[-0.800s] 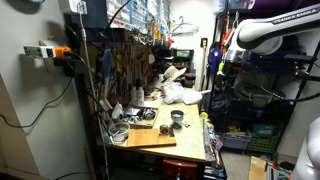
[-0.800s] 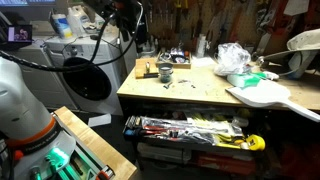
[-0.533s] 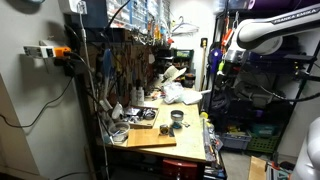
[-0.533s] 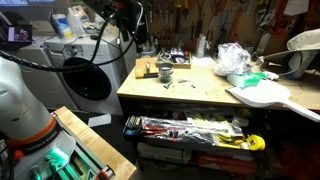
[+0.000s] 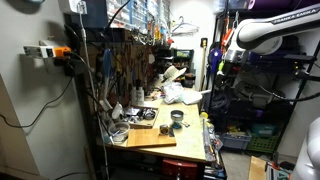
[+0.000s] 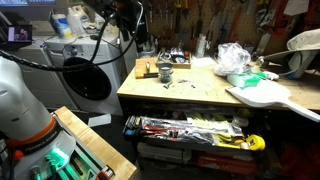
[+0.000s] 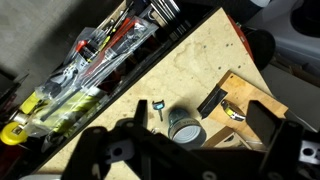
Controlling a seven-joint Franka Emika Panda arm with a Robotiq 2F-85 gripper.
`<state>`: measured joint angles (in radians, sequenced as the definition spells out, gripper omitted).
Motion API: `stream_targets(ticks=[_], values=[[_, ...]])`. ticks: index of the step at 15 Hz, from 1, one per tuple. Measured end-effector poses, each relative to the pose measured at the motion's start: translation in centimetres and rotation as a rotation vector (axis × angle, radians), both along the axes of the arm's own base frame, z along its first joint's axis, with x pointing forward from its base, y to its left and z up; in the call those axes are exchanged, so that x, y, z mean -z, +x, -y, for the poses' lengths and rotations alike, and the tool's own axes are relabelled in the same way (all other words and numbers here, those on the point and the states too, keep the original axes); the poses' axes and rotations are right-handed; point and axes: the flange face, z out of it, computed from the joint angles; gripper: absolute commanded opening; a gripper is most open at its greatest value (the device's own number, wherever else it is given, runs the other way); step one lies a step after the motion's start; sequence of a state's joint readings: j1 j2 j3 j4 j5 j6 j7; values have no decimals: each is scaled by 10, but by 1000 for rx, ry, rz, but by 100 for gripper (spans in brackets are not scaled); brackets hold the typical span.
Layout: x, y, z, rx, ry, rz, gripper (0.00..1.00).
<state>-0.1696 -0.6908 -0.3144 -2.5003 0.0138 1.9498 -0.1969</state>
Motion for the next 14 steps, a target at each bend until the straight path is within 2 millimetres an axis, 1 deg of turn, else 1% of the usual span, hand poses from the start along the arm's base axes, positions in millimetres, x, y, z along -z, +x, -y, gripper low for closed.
stream_targets(ticks=[2, 3, 8, 11, 14], values=[[3, 9, -6, 4, -25, 21, 100], [9, 15, -11, 12, -40, 32, 100], [53, 49, -37, 67, -98, 50, 100], [77, 69, -45, 109, -114, 41, 100], [101, 89, -50, 169, -128, 37, 100]])
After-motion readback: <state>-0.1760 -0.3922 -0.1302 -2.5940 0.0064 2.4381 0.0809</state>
